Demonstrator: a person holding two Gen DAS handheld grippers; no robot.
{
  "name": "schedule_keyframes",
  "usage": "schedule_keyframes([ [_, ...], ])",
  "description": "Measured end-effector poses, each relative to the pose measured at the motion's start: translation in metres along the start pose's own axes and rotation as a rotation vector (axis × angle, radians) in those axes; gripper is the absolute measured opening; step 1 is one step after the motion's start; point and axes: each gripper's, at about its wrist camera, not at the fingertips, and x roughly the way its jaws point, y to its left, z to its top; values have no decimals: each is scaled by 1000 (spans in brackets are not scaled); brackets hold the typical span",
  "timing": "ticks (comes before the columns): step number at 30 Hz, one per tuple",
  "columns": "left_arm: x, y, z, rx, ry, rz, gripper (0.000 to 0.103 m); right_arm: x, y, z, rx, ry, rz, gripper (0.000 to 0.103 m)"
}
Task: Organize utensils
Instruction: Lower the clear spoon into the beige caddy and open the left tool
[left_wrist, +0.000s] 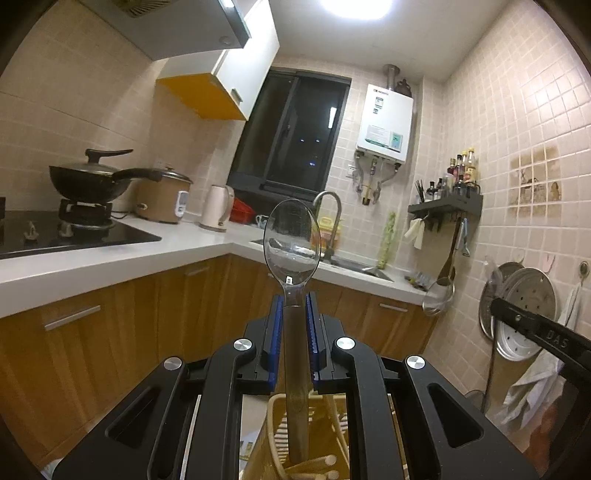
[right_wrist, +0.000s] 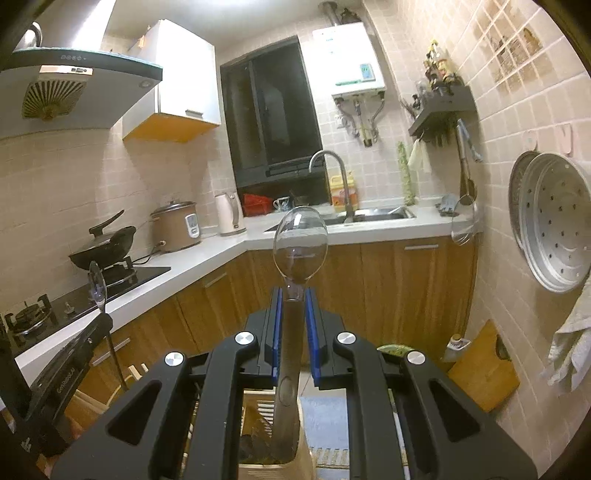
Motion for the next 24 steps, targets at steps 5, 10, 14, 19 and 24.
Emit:
schedule_keyframes([
  [5, -5, -1, -1, 14, -13, 8, 10, -16, 8, 13, -6, -83, -3, 10],
  [10, -8, -5, -4, 29, -30, 18, 10, -17, 18, 24, -50, -138, -20, 10],
  [14, -10, -9, -6, 55, -44, 22, 10, 5, 19, 11, -54, -107, -31, 10],
  [19, -11, -12, -9, 79, -51, 32, 10, 24, 8, -2, 18, -60, -4, 10],
  [24, -10, -11, -11, 69, -43, 38, 10, 27, 3, -11, 49, -54, 9, 10],
])
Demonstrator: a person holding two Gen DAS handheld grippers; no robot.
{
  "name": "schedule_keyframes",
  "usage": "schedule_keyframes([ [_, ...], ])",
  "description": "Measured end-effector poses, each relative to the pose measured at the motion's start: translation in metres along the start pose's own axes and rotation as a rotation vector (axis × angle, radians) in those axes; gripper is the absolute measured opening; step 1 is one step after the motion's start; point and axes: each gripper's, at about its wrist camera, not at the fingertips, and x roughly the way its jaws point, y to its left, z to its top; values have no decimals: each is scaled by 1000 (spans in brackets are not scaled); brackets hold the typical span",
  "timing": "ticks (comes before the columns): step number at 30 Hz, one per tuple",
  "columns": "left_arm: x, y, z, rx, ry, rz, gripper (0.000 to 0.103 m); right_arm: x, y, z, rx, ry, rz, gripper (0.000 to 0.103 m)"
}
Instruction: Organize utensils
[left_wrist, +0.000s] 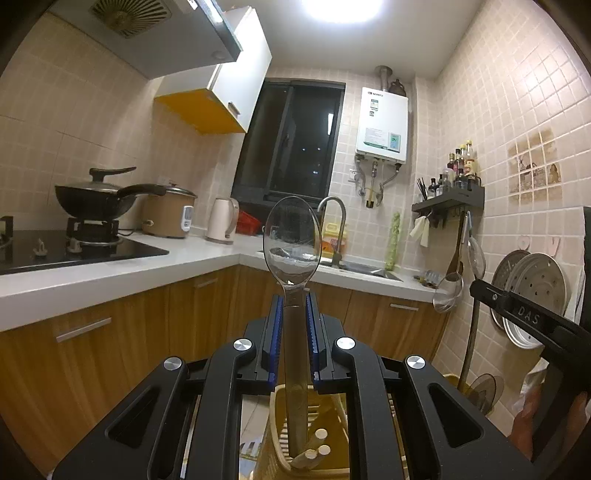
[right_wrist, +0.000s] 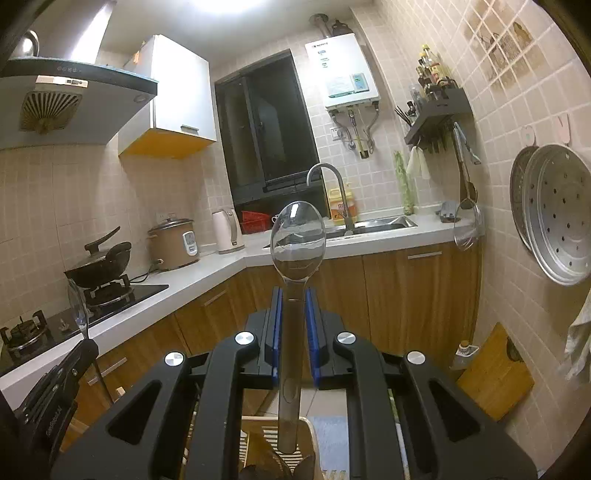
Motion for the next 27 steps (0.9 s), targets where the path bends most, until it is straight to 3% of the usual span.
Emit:
schedule_keyframes([
  [9, -3, 0, 0, 5, 6, 9, 14, -15, -1, -9, -16, 36, 58, 14],
  [11, -7, 4, 4, -18, 11, -5, 32, -22, -4, -8, 0, 42, 74, 31],
  [13, -15, 8, 8, -37, 9, -23, 36, -33, -6, -7, 15, 36, 84, 46],
  [18, -42, 19, 20, -56, 9, -39, 36, -68, -7, 1, 3, 40, 76, 46],
  [27, -114, 23, 38, -69, 0, -64, 53, -125, -7, -6, -40, 126, 61, 53],
])
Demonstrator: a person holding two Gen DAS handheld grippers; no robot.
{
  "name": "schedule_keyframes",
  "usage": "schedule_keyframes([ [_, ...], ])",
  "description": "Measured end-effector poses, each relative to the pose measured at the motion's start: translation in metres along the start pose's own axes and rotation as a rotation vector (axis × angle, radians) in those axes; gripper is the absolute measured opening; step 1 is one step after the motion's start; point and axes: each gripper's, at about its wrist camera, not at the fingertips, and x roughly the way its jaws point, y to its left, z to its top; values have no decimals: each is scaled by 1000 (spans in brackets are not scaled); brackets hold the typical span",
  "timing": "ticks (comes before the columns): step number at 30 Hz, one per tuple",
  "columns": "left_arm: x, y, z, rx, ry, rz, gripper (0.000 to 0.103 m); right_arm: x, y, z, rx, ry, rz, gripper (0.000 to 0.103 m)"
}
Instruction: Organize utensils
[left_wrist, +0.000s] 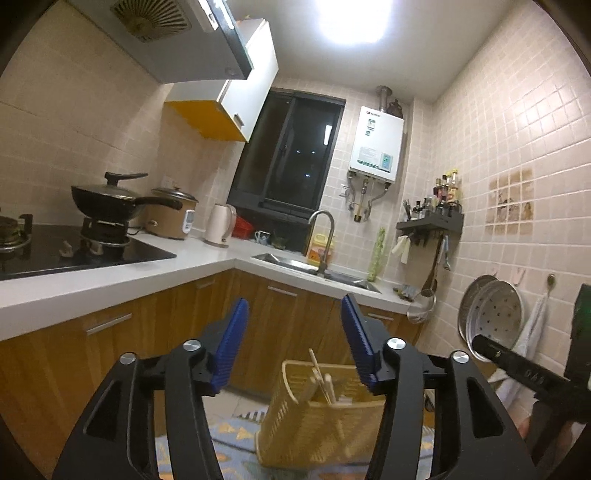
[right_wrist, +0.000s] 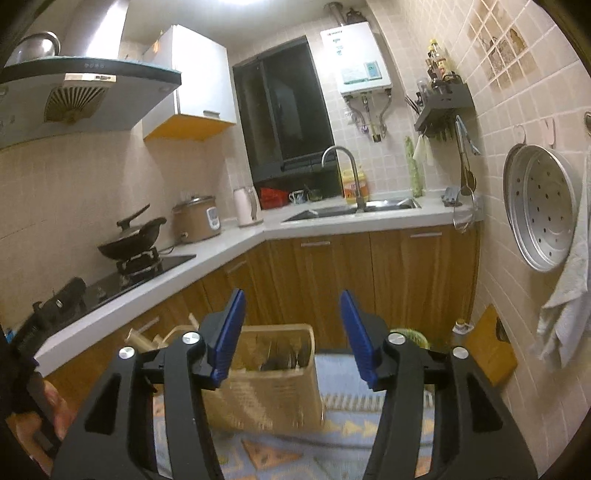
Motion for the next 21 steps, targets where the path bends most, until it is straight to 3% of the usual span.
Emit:
schedule_keyframes([
  [2, -14, -4, -4, 8, 12, -7, 53, -9, 0, -10, -8, 14, -3, 56],
  [6, -31, -9, -18, 16, 21, 1, 72, -21, -2, -34, 9, 39, -9, 65],
  [11, -32, -11, -51, 36, 97, 32, 74, -24, -3, -76, 5, 77, -38, 78],
  [13, -30, -12, -66, 39, 111, 22, 87, -29, -7, -93, 16, 43, -38, 84],
  [15, -27, -12, -77, 21, 112, 37, 92, -34, -7, -106, -7, -21, -138, 90],
  [17, -27, -12, -87, 22, 97, 69, 92, -33, -7, -109, -27, -35, -167, 93],
  [21, -31, -21, -99, 115, 38, 164, 93, -35, 1, -109, -78, -61, -170, 95],
])
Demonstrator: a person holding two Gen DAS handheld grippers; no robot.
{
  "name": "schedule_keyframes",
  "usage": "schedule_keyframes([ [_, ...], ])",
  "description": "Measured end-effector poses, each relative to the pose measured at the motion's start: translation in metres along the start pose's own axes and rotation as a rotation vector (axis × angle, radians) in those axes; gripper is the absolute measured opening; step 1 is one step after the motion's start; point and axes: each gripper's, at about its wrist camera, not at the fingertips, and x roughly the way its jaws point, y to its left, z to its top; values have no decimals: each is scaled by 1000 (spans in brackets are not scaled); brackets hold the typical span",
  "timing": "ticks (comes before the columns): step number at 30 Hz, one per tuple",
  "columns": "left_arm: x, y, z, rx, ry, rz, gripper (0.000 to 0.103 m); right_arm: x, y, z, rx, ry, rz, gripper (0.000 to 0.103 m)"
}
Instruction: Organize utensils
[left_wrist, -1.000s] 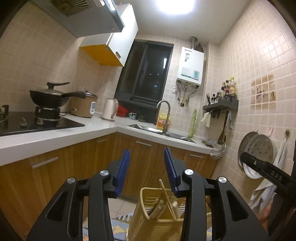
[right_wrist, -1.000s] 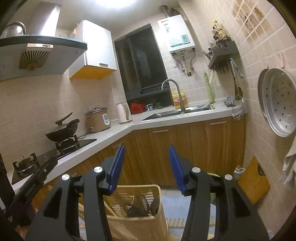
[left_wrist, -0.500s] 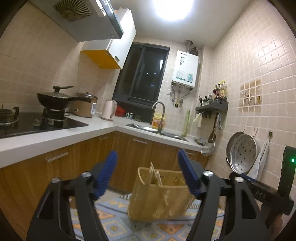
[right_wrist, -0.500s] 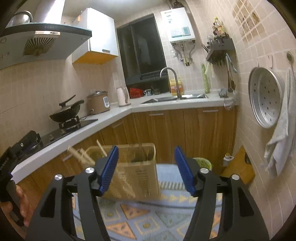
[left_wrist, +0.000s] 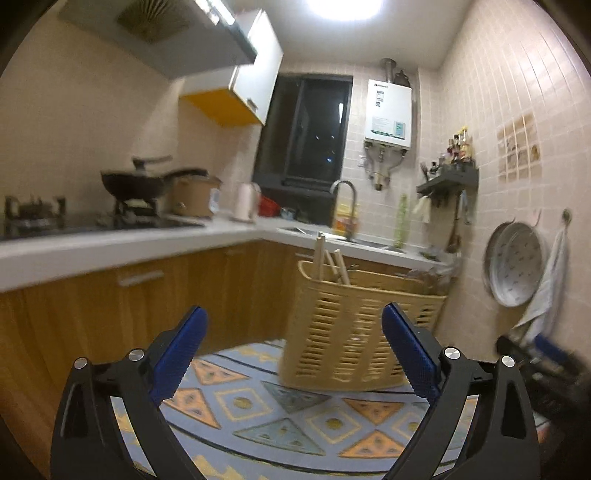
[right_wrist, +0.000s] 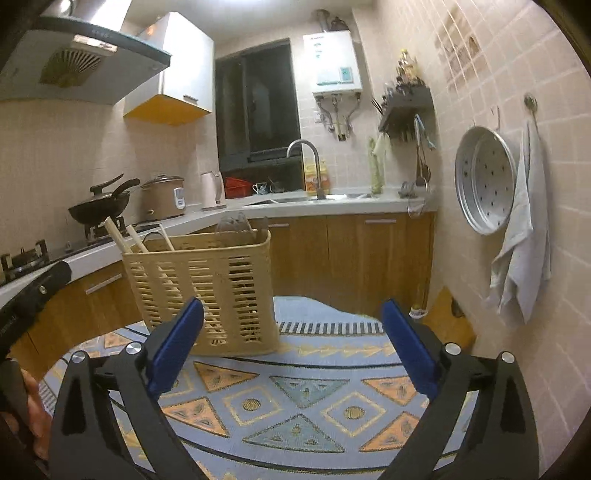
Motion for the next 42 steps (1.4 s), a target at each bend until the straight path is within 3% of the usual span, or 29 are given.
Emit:
schedule_keyframes([
  [3, 2, -2, 0, 56, -16, 54, 93, 1, 6, -3, -20, 2, 14, 95],
  [10, 2, 8, 4, 32, -5, 83, 94, 0, 12, -7, -75, 4, 48, 95],
  [19, -1, -5, 1, 105, 6, 64, 95, -8, 15, -6, -86, -15, 59, 95],
  [33, -2, -4, 3, 105, 7, 70, 95, 0, -16, -2, 47, 46, 67, 95],
  [42, 0, -4, 1, 114, 23, 66, 95, -4, 2, -5, -43, 29, 41, 95],
])
